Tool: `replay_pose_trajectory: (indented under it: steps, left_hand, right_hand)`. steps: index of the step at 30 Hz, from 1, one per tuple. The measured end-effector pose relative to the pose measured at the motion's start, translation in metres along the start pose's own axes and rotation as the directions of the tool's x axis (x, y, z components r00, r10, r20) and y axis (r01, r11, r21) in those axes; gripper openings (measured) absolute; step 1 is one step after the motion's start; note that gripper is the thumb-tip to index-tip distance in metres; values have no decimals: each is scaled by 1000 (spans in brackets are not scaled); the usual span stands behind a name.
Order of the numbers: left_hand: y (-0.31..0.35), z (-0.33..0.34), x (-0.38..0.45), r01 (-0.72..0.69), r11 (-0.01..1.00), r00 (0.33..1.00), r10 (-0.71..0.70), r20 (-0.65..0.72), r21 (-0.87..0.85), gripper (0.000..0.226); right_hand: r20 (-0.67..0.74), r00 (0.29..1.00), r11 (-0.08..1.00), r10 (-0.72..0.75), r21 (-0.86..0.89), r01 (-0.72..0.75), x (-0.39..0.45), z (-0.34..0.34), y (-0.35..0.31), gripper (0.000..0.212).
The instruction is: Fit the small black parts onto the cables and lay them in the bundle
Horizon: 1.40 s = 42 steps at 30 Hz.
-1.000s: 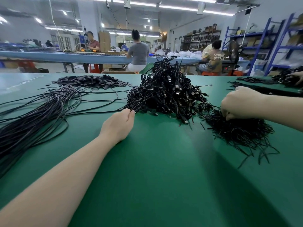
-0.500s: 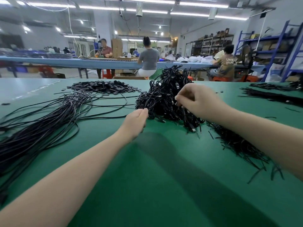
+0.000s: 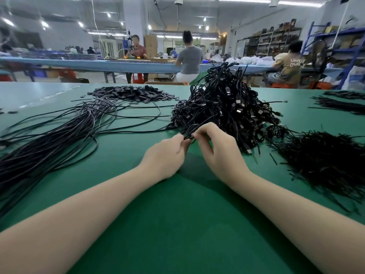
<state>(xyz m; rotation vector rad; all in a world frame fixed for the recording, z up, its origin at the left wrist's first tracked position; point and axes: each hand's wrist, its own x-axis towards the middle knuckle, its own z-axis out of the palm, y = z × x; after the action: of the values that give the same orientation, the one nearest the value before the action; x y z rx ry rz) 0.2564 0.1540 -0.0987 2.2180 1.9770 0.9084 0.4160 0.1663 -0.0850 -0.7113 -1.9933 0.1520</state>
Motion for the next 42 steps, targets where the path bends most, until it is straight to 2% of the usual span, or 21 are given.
replay_pose_trajectory:
  steps: [3,6,11,15,16,18,19,20,22,24,25,27,29,30,31,33,35,37,39,42]
  left_hand:
    - [1,2,0,-39,998,999,39,-3,58,37]
    - [3,2,-2,-57,991,998,60,-20,120,35]
    - [9,0,-6,-26,991,1000,24,16,135,36]
    - [13,-2,-6,-39,963,999,30,39,267,34]
    - [14,-1,-5,-64,941,998,58,30,331,39]
    - [18,-2,-5,-125,854,990,142,5,505,51]
    - [20,-3,-5,-138,800,984,175,-9,583,45]
    - [22,-5,-7,-153,750,977,213,-16,643,37]
    - [27,-11,-11,-226,662,916,393,-74,715,31]
    - [25,-10,-14,-297,588,783,600,-160,752,30]
    - [24,-9,-16,-334,603,731,651,-205,725,32]
    - [28,-10,-17,-446,656,653,704,-280,609,35]
    - [35,-11,-21,-581,665,625,734,-266,470,36]
    - [39,-12,-23,-619,674,636,731,-246,404,36]
    - [41,-12,-27,-623,716,685,693,-223,314,36]
    - [44,-14,-29,-521,849,832,528,-172,87,31]
    - [39,-10,-26,-362,929,929,353,-109,-80,24]
    - [35,-5,-22,-243,966,969,239,-60,-91,25]
    - [33,-2,-18,-206,978,978,206,6,-35,29]
    - [33,1,-18,-217,974,975,212,71,70,29]
  right_hand:
    - [-63,997,998,55,-10,-55,1,-2,4,10]
    - [-62,997,998,53,-19,-54,-1,-3,0,10]
    - [-11,1000,998,22,-55,-23,-6,-4,-8,10]
    - [70,997,997,20,-78,-15,-6,-5,-16,13]
    - [101,995,992,2,-124,10,-4,-9,-18,15]
    - [206,973,899,-102,-400,178,8,-18,-21,22]
    - [268,954,815,-137,-516,262,15,-23,-23,24]
    - [301,944,783,-136,-552,288,23,-29,-25,23]
    - [369,929,869,-13,-456,193,38,-44,-27,16]
    - [485,860,963,161,-268,-29,47,-63,-18,17]
    - [529,816,969,234,-190,-155,50,-72,-11,23]
    - [608,721,915,333,-22,-403,46,-80,1,40]
    - [691,633,736,349,215,-641,34,-73,14,35]
    - [725,599,607,341,317,-729,27,-66,17,26]
    - [748,577,508,327,376,-775,20,-60,18,20]
    - [746,581,446,325,420,-790,14,-50,15,15]
    - [682,621,413,386,475,-777,18,-48,13,19]
    - [582,675,474,454,484,-736,27,-52,9,34]
    - [518,728,623,450,403,-671,33,-59,5,49]
    - [513,781,865,356,135,-483,40,-72,-6,41]
